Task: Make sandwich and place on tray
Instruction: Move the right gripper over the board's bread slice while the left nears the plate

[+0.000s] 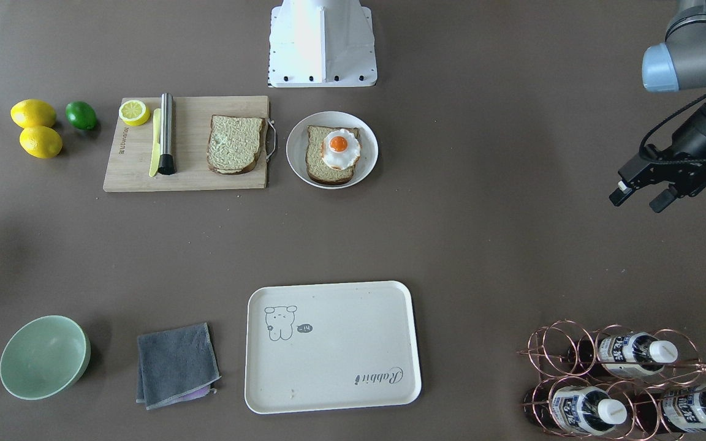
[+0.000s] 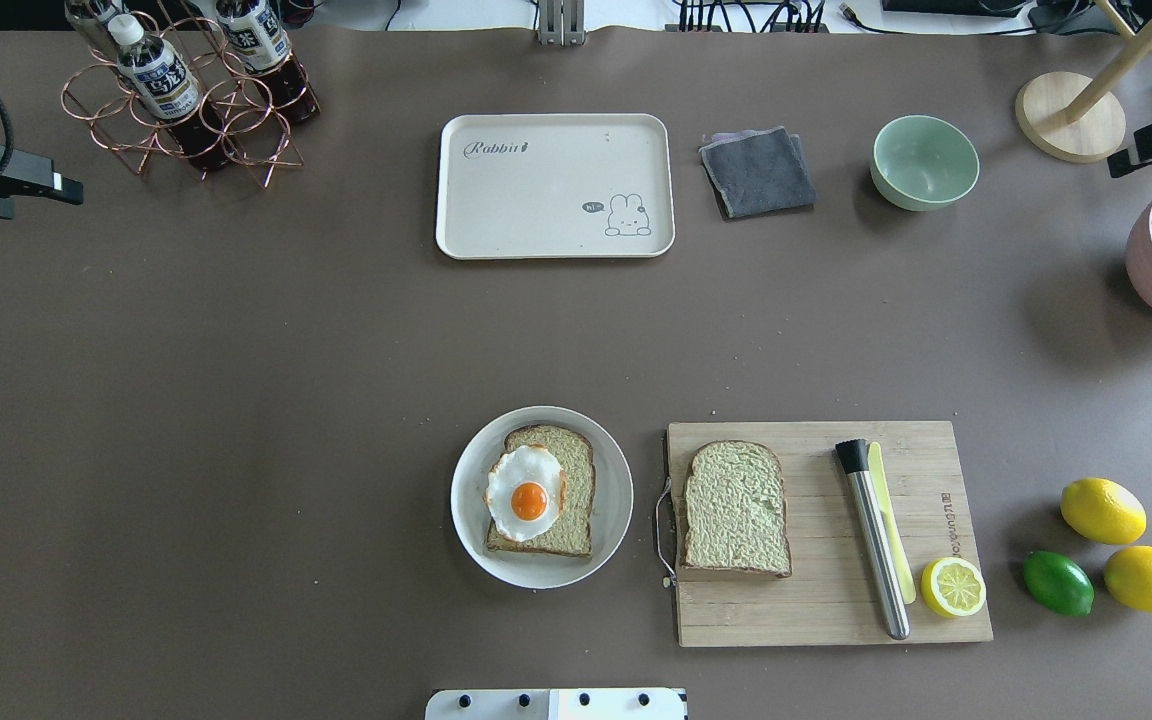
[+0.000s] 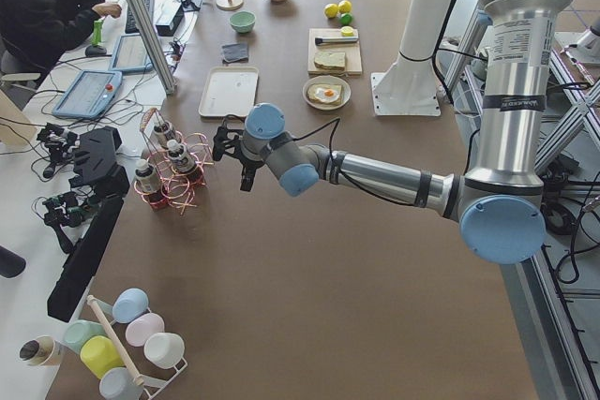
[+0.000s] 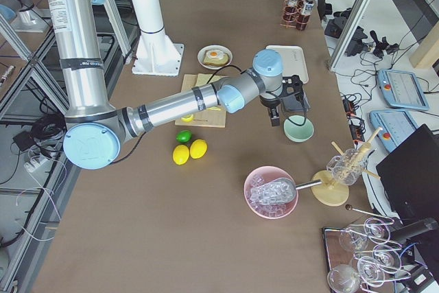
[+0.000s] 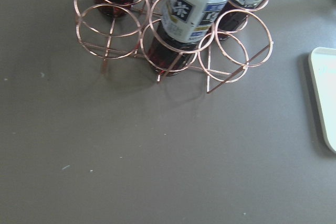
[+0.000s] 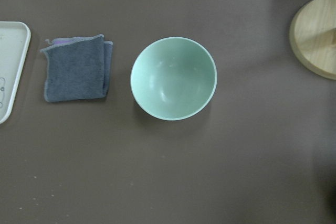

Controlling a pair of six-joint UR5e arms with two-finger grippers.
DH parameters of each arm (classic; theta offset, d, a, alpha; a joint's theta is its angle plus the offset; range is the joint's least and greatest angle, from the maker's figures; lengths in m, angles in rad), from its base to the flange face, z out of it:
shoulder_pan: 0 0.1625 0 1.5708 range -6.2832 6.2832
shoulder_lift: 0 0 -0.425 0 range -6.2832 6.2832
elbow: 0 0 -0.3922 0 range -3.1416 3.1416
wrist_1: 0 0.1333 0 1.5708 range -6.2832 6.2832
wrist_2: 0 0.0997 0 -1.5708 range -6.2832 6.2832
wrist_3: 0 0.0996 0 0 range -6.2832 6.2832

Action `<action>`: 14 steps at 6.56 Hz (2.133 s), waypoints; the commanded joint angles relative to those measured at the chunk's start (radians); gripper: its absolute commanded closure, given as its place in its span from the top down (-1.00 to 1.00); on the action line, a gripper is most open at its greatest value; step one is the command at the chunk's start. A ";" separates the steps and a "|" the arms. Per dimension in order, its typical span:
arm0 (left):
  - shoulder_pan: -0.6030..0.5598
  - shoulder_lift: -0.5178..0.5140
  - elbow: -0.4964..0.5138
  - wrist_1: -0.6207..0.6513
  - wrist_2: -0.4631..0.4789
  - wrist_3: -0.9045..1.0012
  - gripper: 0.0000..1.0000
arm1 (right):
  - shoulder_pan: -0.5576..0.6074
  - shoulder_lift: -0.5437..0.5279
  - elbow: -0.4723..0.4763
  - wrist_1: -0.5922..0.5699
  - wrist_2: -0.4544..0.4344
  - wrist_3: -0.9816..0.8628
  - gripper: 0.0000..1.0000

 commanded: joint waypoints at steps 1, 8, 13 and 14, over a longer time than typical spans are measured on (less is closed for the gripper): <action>0.083 -0.086 -0.043 0.090 0.057 -0.192 0.95 | -0.134 0.010 0.046 0.105 -0.026 0.256 1.00; 0.506 -0.185 -0.290 0.194 0.068 -0.438 0.95 | -0.436 0.007 0.177 0.108 -0.085 0.571 1.00; 0.520 -0.241 -0.294 0.195 0.075 -0.518 0.95 | -0.678 0.006 0.189 0.109 -0.270 0.580 1.00; 0.520 -0.246 -0.291 0.195 0.076 -0.518 0.95 | -0.738 0.006 0.188 0.109 -0.333 0.582 1.00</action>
